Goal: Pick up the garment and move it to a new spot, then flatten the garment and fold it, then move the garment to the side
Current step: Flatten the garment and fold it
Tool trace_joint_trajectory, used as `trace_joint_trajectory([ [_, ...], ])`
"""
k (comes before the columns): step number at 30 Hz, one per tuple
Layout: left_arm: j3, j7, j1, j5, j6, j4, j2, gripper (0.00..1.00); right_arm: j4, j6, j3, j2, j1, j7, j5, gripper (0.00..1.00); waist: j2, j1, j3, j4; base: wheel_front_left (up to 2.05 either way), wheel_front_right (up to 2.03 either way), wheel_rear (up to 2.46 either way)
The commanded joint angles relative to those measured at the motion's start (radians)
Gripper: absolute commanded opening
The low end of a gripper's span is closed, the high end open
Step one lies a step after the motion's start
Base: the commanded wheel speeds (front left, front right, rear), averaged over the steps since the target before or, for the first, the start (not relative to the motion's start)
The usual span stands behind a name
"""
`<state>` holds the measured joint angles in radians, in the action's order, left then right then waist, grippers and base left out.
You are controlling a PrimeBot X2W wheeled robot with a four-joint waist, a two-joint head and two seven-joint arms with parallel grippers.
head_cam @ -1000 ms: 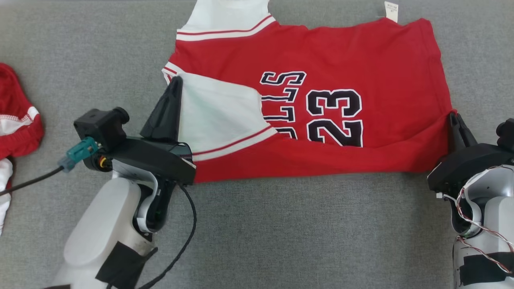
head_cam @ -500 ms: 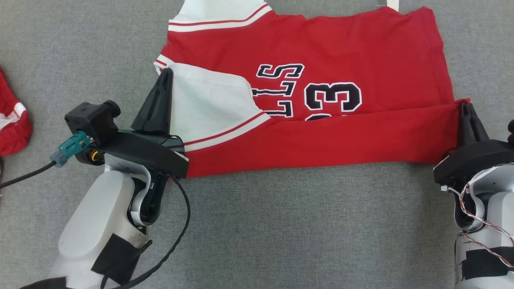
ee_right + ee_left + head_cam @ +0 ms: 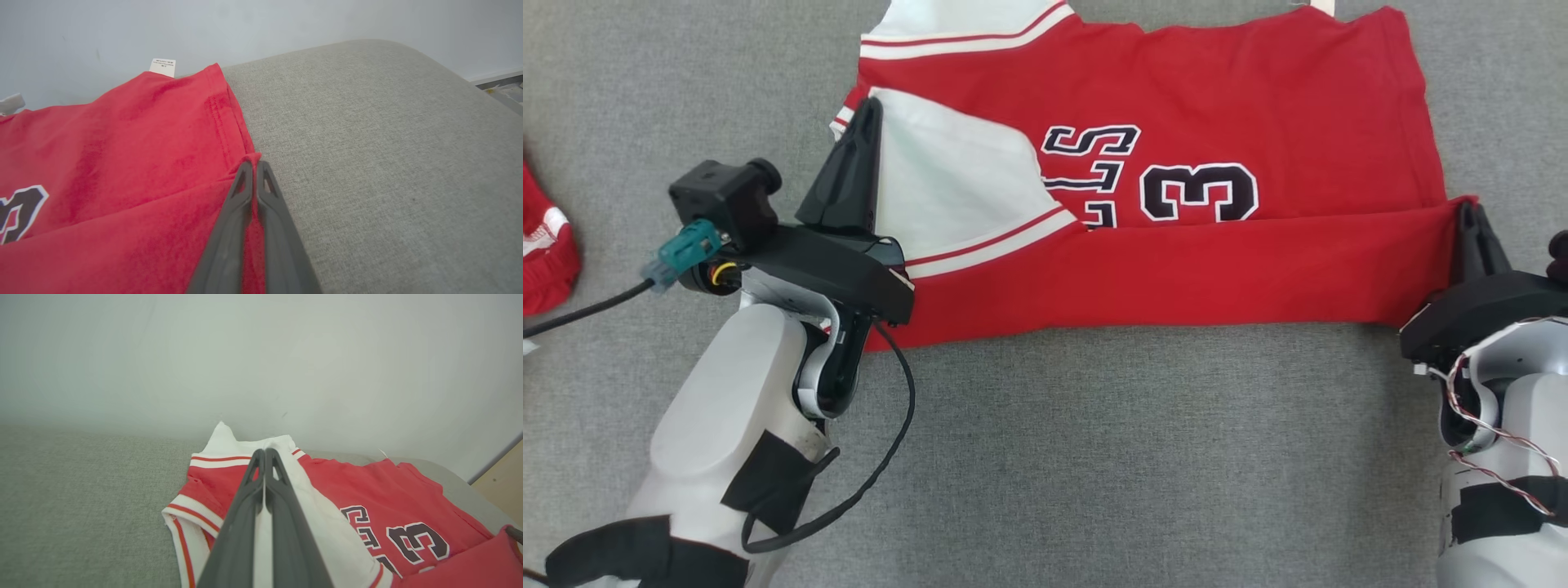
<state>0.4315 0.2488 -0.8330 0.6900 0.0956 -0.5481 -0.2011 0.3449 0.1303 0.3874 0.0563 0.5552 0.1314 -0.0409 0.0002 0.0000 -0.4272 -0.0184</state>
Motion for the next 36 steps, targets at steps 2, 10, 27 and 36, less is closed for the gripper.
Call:
trace_joint_trajectory([
  [2, 0.005, 0.002, -0.018, -0.009, -0.002, -0.027, 0.0, 0.0, 0.026, 0.001, -0.007, -0.004, 0.014, -0.004, 0.01, 0.31, -0.0002, 0.0, 0.009, -0.004, 0.0, 0.0, 0.0],
  [10, 0.035, 0.014, 0.035, -0.106, -0.046, -0.095, -0.037, 1.0, 0.06, 0.001, 0.006, -0.006, -0.007, 0.0, -0.002, 1.0, -0.0002, 0.0, 0.069, -0.003, 0.0, 0.0, 0.0],
  [27, 0.065, -0.283, 0.305, -0.038, -0.186, 0.001, -0.082, 1.0, -0.09, 0.001, -0.009, -0.007, -0.187, 0.149, -0.081, 1.0, -0.0002, 0.0, 0.174, -0.019, 0.0, 0.0, 0.0],
  [36, 0.06, -0.344, 0.343, -0.001, -0.222, 0.006, -0.075, 0.0, -0.088, 0.001, -0.034, -0.007, -0.188, 0.155, -0.088, 1.0, -0.0002, 0.0, 0.165, -0.036, 0.0, 0.0, 0.0],
])
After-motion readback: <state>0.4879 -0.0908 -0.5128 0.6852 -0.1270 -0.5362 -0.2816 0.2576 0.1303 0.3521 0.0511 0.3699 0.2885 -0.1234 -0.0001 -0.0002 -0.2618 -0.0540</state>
